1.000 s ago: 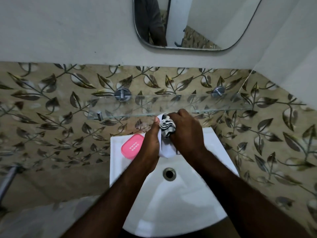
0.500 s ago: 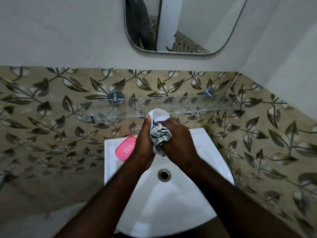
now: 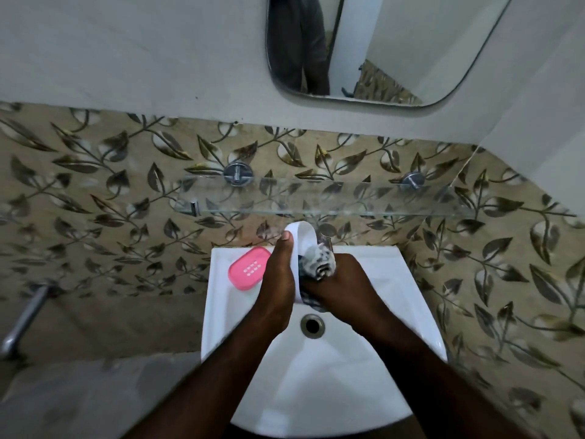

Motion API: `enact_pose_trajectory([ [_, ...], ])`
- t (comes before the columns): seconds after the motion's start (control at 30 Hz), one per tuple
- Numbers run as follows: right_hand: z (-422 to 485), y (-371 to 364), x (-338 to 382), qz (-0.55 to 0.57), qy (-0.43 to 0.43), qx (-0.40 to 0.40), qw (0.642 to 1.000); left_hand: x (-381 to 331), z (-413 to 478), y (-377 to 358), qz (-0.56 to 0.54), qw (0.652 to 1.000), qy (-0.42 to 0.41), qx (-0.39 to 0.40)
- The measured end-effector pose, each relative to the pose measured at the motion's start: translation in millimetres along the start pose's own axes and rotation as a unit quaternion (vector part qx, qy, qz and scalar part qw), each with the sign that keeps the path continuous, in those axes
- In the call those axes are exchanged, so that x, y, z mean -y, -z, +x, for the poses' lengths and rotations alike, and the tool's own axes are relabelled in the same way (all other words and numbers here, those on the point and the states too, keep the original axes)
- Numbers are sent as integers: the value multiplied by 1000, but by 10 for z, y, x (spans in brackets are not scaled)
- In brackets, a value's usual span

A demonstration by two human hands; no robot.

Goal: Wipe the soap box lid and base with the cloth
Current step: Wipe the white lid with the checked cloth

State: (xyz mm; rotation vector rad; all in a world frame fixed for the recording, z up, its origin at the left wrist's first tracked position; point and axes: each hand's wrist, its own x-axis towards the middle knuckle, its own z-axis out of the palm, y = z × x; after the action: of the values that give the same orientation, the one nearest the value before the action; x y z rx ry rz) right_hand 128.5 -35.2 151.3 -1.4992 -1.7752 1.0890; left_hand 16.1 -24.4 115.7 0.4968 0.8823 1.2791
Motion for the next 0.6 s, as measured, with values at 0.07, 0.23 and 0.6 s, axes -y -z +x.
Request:
enact_pose_trajectory([
  [0.07, 30, 25, -12, 210, -43, 31, 976, 19, -12, -21, 10, 1000, 2, 6],
  [0.23, 112, 131, -100, 449, -18, -27, 893, 58, -7, -136, 97, 991, -92, -26],
  [0.6, 127, 482, -385, 557, -32, -4, 830, 38, -42, -332, 275, 937, -217, -12],
])
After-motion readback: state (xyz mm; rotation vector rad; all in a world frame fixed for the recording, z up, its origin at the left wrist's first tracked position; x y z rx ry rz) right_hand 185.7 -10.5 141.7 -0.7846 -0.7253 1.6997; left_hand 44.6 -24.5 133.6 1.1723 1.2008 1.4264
